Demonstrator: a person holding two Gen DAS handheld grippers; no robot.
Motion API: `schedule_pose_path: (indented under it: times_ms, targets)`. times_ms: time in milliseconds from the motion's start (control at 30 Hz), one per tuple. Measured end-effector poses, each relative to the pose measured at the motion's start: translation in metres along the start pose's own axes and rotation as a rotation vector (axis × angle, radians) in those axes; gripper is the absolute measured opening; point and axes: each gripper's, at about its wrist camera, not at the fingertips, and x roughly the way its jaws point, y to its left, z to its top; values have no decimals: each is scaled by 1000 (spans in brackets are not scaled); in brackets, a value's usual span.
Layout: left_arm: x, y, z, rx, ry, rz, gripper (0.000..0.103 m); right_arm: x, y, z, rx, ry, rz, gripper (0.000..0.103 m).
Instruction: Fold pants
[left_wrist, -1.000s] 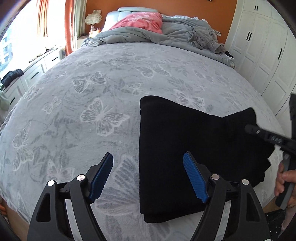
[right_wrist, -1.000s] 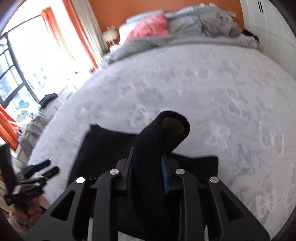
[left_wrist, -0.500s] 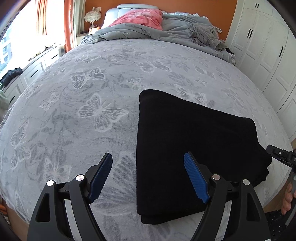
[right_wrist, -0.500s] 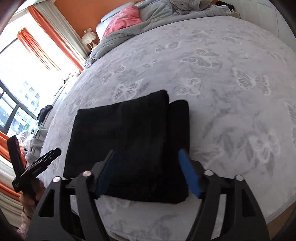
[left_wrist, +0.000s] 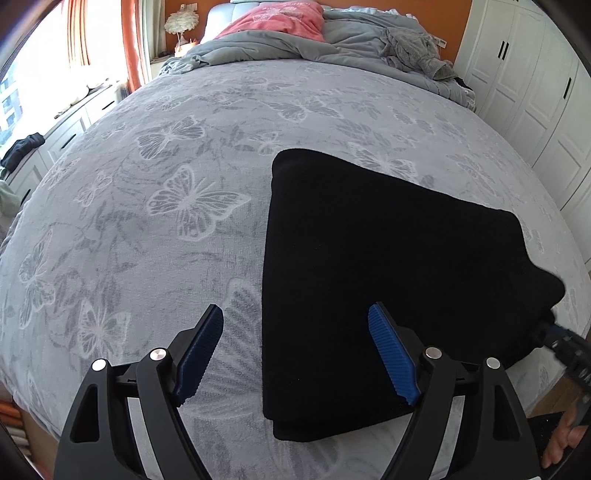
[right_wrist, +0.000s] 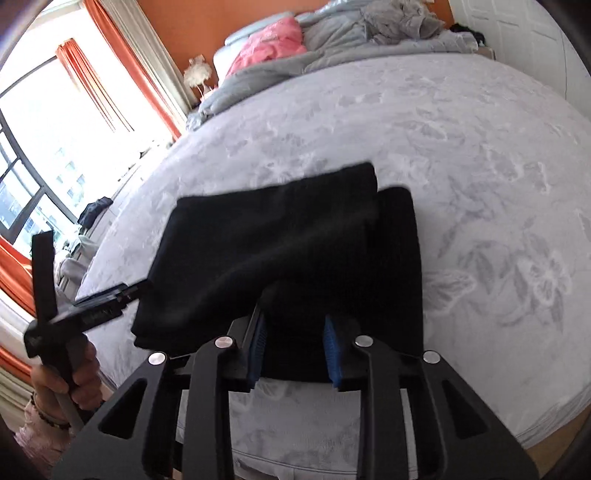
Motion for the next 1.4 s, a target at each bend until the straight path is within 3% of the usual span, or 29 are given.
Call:
schedule_pose_path:
  times_ms: [67, 167, 233, 267, 367, 433, 533, 600, 633, 667, 700, 733, 867, 1000, 1067, 1233, 1333, 1400]
  targets:
    - [1, 0, -1, 7, -5, 12, 78, -5, 1, 5, -19, -23, -21, 26]
    - [1, -1, -3, 30, -16, 30, 79, 40, -28, -11, 14, 141, -110, 30]
    - [1, -1, -5, 38, -12, 33, 80, 35, -43, -18, 106, 99, -22, 34]
    - [1, -1, -5, 40, -9, 33, 80, 29, -45, -15, 142, 100, 7, 40]
    - [-2, 3, -5, 34, -14, 39, 80, 16, -51, -6, 240, 79, 140, 87]
    - [-5, 10, -4, 17, -20, 41, 80, 15, -57, -3, 300, 77, 244, 89]
    - [-10, 23, -1, -21, -27, 33, 80, 28, -73, 0, 410, 86, 314, 93]
    - [-14, 30, -1, -44, -35, 33, 80, 41, -77, 3, 466, 94, 334, 91]
    - [-15, 33, 0, -52, -38, 35, 80, 46, -77, 4, 477, 93, 338, 81]
    - [-16, 36, 0, -57, -38, 36, 80, 50, -75, 7, 471, 102, 321, 51]
    - [-18, 39, 0, -63, -39, 37, 80, 54, -70, 9, 464, 123, 289, 32]
    - [-19, 42, 0, -70, -39, 38, 80, 56, -65, 13, 463, 135, 286, 21]
    - [-33, 60, 5, -115, -57, 34, 80, 42, 7, 57, 290, 91, 280, 18]
    - [-57, 104, 17, -233, -107, 68, 80, 53, 137, 106, 51, 108, 401, 18]
    - [-68, 134, 21, -314, -124, 129, 80, 76, 209, 113, -62, 154, 449, 18]
    - [-100, 219, 18, -545, -197, 346, 80, 157, 349, 75, -218, 326, 541, 15]
    - [-118, 261, 5, -686, -242, 382, 80, 187, 401, 41, -273, 406, 576, 14]
    - [-124, 279, -2, -746, -253, 376, 80, 196, 418, 27, -310, 417, 535, 14]
